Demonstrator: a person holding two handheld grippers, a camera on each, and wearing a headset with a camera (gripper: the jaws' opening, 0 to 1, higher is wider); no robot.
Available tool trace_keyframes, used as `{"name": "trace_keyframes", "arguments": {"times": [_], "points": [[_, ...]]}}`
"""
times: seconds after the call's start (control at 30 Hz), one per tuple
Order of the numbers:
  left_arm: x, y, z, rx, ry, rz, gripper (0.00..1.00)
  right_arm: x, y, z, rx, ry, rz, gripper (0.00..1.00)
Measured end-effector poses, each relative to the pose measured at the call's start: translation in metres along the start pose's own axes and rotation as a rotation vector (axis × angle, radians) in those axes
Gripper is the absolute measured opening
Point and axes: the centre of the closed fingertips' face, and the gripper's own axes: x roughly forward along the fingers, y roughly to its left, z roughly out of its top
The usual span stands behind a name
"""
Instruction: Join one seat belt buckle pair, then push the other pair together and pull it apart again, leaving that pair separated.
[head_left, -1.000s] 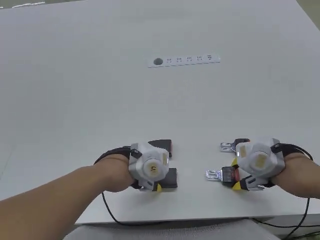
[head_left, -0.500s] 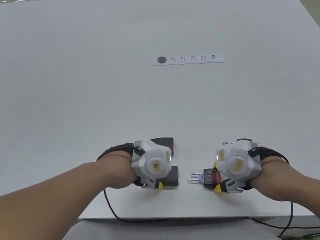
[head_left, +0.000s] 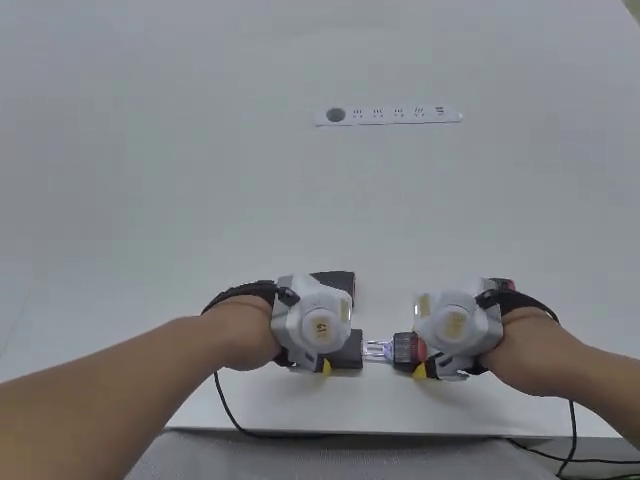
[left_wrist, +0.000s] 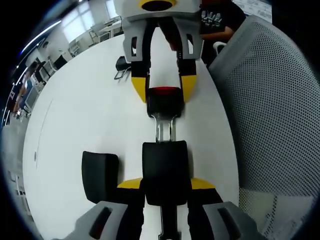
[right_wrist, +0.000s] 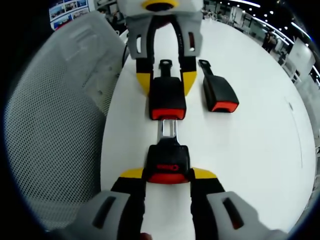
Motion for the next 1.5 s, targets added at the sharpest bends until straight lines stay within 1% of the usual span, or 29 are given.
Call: {"name": "trace_keyframes", "arguments": {"times": [0.07, 0.17, 0.27, 0.4, 0.57, 0.8, 0.9, 0.97, 1.0, 1.1, 1.23, 1.4, 1.43, 1.5], "points": [[0.000, 0.000, 0.000, -0.001, 0.001, -0.001, 0.34, 0.000, -0.001, 0.001, -0.001, 0.001, -0.004, 0.35], [0.000, 0.001, 0.000, -0.001, 0.000, -0.003, 0.34, -0.001, -0.003, 0.002, -0.006, -0.001, -0.024, 0.35], [0.000, 0.001, 0.001, -0.002, 0.006, -0.001, 0.34, -0.001, -0.003, 0.003, -0.012, 0.000, -0.031, 0.35], [0.000, 0.001, 0.001, -0.005, 0.006, 0.000, 0.34, 0.000, -0.002, 0.005, -0.021, -0.004, -0.025, 0.35], [0.000, 0.001, 0.001, 0.000, 0.006, 0.002, 0.33, 0.003, -0.001, 0.013, -0.026, -0.021, -0.027, 0.35], [0.000, 0.001, 0.001, 0.000, 0.000, 0.003, 0.33, 0.005, -0.002, 0.014, -0.023, -0.024, -0.029, 0.34], [0.000, 0.000, 0.000, 0.007, 0.001, 0.001, 0.33, 0.006, -0.002, 0.015, -0.021, -0.015, -0.028, 0.34], [0.000, 0.000, 0.000, 0.014, 0.004, -0.001, 0.33, 0.006, -0.003, 0.016, 0.002, -0.012, -0.028, 0.34], [0.000, 0.000, 0.001, 0.016, 0.005, -0.003, 0.33, 0.006, -0.003, 0.015, 0.031, -0.008, -0.026, 0.33], [0.000, -0.001, 0.000, 0.019, 0.008, -0.005, 0.33, 0.007, -0.002, 0.015, 0.017, -0.004, -0.029, 0.33], [0.000, -0.001, 0.001, 0.017, 0.001, -0.004, 0.32, 0.008, -0.001, 0.018, 0.028, -0.001, -0.029, 0.32], [0.000, -0.001, 0.001, 0.011, 0.013, -0.005, 0.32, 0.010, -0.002, 0.023, 0.013, 0.002, -0.027, 0.32], [0.000, -0.001, 0.001, 0.013, 0.016, -0.006, 0.32, 0.011, -0.001, 0.027, 0.013, -0.009, -0.025, 0.32], [0.000, -0.002, 0.000, 0.011, 0.018, -0.005, 0.32, 0.013, 0.000, 0.030, 0.006, -0.003, -0.027, 0.32]]}}
